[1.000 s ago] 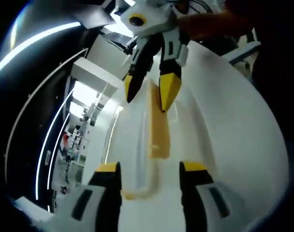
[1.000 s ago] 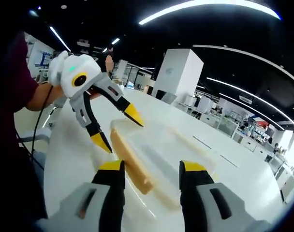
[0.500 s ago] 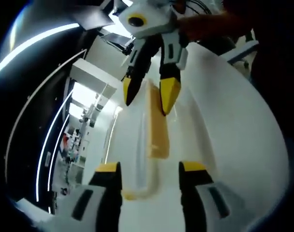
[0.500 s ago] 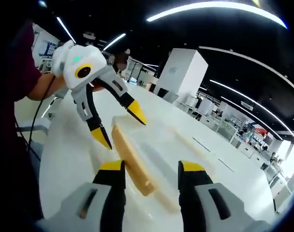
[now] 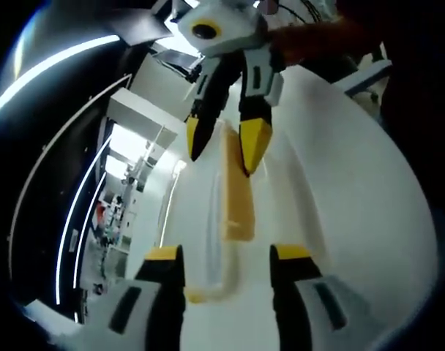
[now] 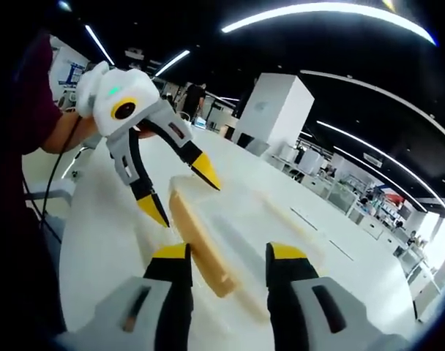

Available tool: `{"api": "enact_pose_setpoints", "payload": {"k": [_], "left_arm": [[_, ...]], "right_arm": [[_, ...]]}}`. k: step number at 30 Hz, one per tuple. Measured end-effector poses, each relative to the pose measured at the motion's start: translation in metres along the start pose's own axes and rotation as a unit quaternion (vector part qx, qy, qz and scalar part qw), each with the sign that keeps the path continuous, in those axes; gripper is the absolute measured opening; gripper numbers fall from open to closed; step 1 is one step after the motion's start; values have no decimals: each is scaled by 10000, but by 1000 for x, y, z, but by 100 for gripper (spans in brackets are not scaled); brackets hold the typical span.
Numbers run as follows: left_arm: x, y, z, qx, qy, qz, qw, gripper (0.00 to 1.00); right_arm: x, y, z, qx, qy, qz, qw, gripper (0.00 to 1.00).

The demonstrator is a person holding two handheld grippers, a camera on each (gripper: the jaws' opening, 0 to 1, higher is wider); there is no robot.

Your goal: Snap each plastic latch of the storage box into its locked position after aligning the lid with the box until every specified latch is closed and the lid sits flush.

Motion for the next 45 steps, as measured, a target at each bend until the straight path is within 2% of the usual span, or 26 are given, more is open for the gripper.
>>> {"api": "enact_pose_setpoints", "payload": {"k": [7, 32, 45], "left_arm": [[1, 0, -1, 74, 43, -80, 9999, 44], [2, 5, -2, 70, 44, 78, 9999, 43], [2, 5, -1, 82, 76, 27, 9999, 42]], "right_arm": [[0, 1, 2, 113, -38, -57, 9999, 35], [0, 2, 3, 301, -35, -100, 9995, 33], [0, 3, 3, 354, -45, -139, 9993, 32]]}}
Point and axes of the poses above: the point that each gripper's makers call its tool centre point, and the gripper's own axes: x roughly backward along the fingers, z roughly to its left, y roughly out of its top, the point moved 2 cm from there along x, roughly backward along the fingers, and after that the axes turned 3 degrees about -y, right-handed, at the moved point
